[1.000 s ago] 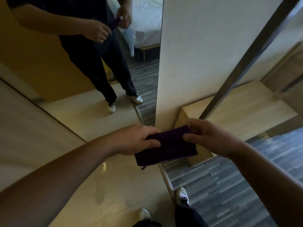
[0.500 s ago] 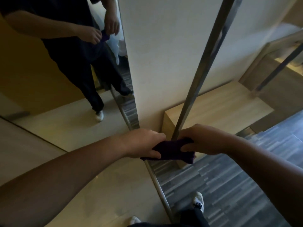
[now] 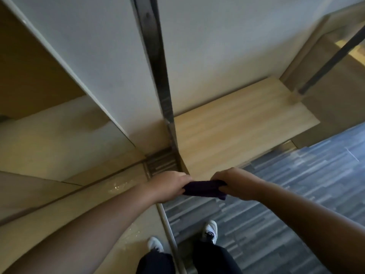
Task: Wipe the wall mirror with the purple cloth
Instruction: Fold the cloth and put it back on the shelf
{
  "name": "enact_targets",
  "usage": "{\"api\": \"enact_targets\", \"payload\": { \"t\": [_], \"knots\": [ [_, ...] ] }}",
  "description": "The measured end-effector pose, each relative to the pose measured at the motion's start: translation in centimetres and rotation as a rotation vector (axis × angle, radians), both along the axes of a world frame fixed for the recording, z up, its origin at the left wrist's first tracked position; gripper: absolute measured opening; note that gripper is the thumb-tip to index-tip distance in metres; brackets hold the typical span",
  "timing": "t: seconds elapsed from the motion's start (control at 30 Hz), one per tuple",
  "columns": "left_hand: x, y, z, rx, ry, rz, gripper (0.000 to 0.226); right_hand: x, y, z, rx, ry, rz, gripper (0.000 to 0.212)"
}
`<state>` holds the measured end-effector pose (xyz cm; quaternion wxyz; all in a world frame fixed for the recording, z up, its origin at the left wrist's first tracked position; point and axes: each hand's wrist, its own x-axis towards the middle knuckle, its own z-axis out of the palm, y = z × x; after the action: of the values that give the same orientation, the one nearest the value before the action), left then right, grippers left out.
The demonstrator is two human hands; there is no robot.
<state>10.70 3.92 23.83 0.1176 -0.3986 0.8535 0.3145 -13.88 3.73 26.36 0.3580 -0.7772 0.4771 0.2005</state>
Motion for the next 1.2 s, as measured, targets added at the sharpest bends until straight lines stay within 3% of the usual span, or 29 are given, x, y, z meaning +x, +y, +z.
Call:
{"api": "enact_targets", "payload": {
  "t": [0.23, 0.4, 0.6, 0.7, 0.77, 0.87, 1.0, 1.1, 1.2],
  "knots": [
    [-3.3, -2.6, -9.1, 0.139, -0.056, 0.041, 0.031, -2.9, -2.4, -10.3, 0.097, -0.017, -0.082, 0.027],
    [-4.8, -7.5, -14.4, -0.011, -0.077, 0.052, 0.023, -3.7, -6.1, -16.4, 0.051, 0.001, -0.182, 0.022],
    [-6.2, -14.0, -20.1, -0.302, -0.137, 0.118, 0.024, -3.7, -13.5, -20.8, -0.241, 0.021, -0.235, 0.022],
    [-6.6, -15.6, -22.7, -0.528, -0.107, 0.119, 0.027, -3.8, -14.6, -23.5, -0.553, -0.003, -0.149, 0.03],
    [-6.8, -15.7, -24.8, -0.6, -0.08, 0.124, 0.031, -3.7, -14.1, -25.4, -0.632, 0.008, -0.069, 0.036],
    [-6.8, -14.1, -27.7, -0.512, -0.088, 0.102, 0.04, -3.7, -12.3, -28.3, -0.629, -0.006, 0.029, 0.039],
    [-5.3, -10.9, -30.5, -0.337, -0.125, 0.109, 0.064, -4.1, -9.4, -30.9, -0.552, -0.028, -0.032, 0.044],
    [-4.5, -9.5, -30.6, -0.325, -0.151, 0.076, 0.056, -3.8, -7.8, -31.0, -0.428, 0.062, -0.042, 0.055],
    [-4.6, -9.5, -29.9, -0.271, -0.259, 0.036, 0.073, -3.7, -6.6, -30.5, -0.29, 0.177, -0.006, 0.072]
  ]
}}
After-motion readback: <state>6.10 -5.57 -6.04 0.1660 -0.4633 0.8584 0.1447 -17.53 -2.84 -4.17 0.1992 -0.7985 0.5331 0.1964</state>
